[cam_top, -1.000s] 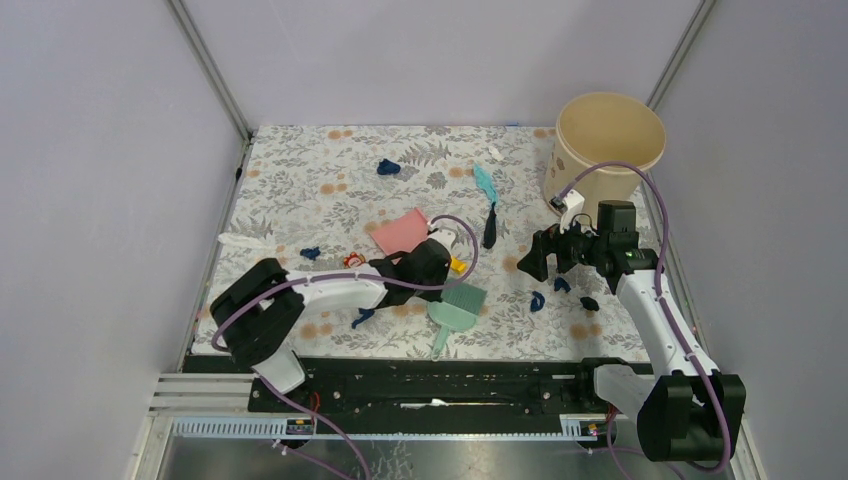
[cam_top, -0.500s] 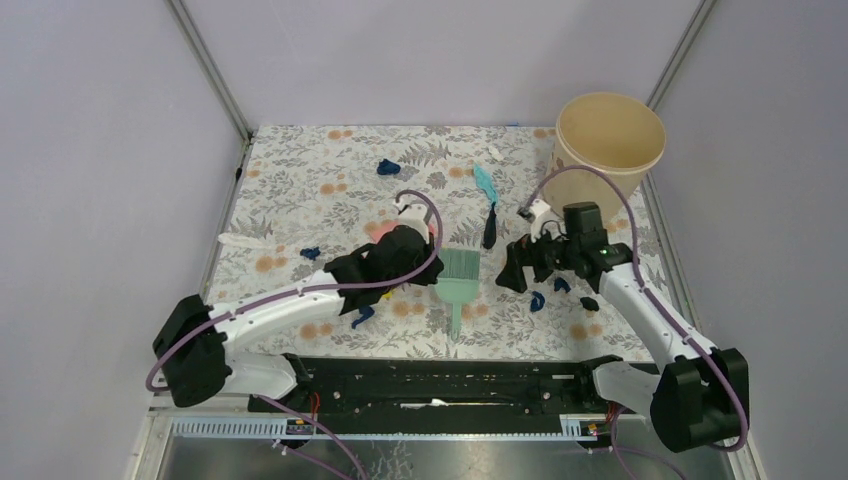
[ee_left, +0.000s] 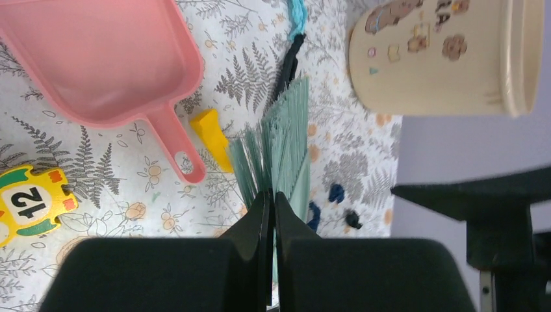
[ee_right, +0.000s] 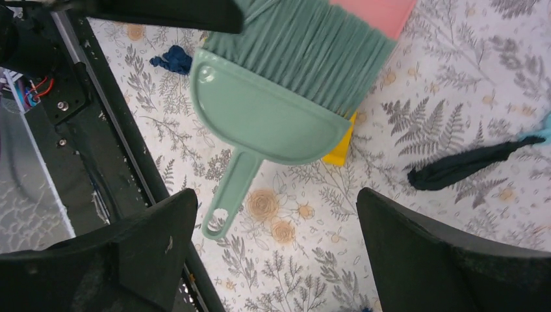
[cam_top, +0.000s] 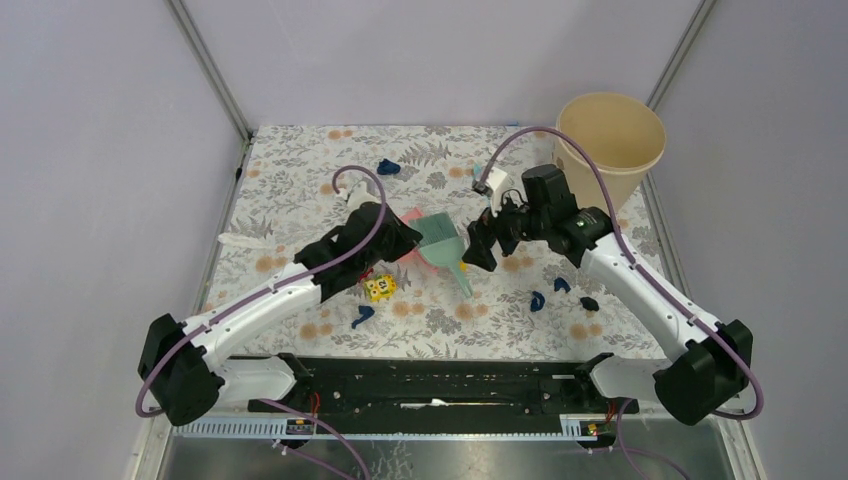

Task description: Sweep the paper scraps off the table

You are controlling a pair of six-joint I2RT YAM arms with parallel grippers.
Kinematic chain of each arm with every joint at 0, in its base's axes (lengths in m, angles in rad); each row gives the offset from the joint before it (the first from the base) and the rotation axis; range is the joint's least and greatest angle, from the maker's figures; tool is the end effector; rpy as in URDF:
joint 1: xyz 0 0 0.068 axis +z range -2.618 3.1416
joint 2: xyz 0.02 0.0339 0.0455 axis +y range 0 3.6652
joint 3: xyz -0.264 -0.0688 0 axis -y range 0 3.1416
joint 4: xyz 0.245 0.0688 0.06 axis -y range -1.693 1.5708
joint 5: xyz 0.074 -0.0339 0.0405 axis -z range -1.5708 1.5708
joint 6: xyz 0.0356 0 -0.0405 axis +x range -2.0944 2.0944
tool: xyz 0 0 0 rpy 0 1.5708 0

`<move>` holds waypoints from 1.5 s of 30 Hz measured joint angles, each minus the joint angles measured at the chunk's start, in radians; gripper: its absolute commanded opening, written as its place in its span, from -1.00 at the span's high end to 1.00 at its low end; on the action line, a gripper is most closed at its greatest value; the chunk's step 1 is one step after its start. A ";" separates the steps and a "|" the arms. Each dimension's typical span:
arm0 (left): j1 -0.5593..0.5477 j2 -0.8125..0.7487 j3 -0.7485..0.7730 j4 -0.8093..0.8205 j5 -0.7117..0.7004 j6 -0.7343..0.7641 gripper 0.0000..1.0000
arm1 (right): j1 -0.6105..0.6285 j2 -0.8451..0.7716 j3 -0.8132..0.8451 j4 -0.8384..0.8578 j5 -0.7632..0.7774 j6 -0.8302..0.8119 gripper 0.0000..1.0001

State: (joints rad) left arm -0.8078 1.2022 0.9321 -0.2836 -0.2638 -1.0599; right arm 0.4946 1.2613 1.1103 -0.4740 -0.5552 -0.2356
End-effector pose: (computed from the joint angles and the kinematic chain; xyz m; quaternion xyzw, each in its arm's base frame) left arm 0.1927 -0.1881 0.2952 -0.1724 0.8509 -0.3197 0.3794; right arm 0.2335 0.1472 0.3264 -0.4223 0.7552 0.2985 0.4029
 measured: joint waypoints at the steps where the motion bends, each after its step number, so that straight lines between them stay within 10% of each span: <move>1: 0.026 -0.004 -0.004 0.004 0.019 -0.032 1.00 | 0.018 0.000 0.013 0.000 0.017 -0.005 -0.99; 12: 0.203 -0.008 -0.111 0.083 0.291 -0.249 1.00 | 0.323 0.055 0.041 -0.062 0.341 -0.145 -0.99; 26: 0.272 -0.008 -0.133 0.150 0.432 -0.309 1.00 | 0.407 0.053 -0.074 -0.052 0.620 -0.303 -0.81; 33: 0.279 -0.007 -0.173 0.193 0.473 -0.336 1.00 | 0.407 0.039 -0.074 -0.032 0.636 -0.316 -0.67; 36: 0.283 -0.006 -0.199 0.222 0.498 -0.359 1.00 | 0.408 0.036 -0.074 -0.032 0.616 -0.317 -0.91; 45: 0.300 0.072 -0.172 0.221 0.548 -0.242 1.00 | 0.397 0.023 0.073 -0.190 0.306 -0.299 -0.99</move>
State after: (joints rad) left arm -0.5079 1.2739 0.7597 -0.0624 0.2840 -1.3018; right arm 0.8917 1.2842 1.1835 -0.6636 -0.2489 -0.5350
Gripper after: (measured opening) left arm 0.012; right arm 0.994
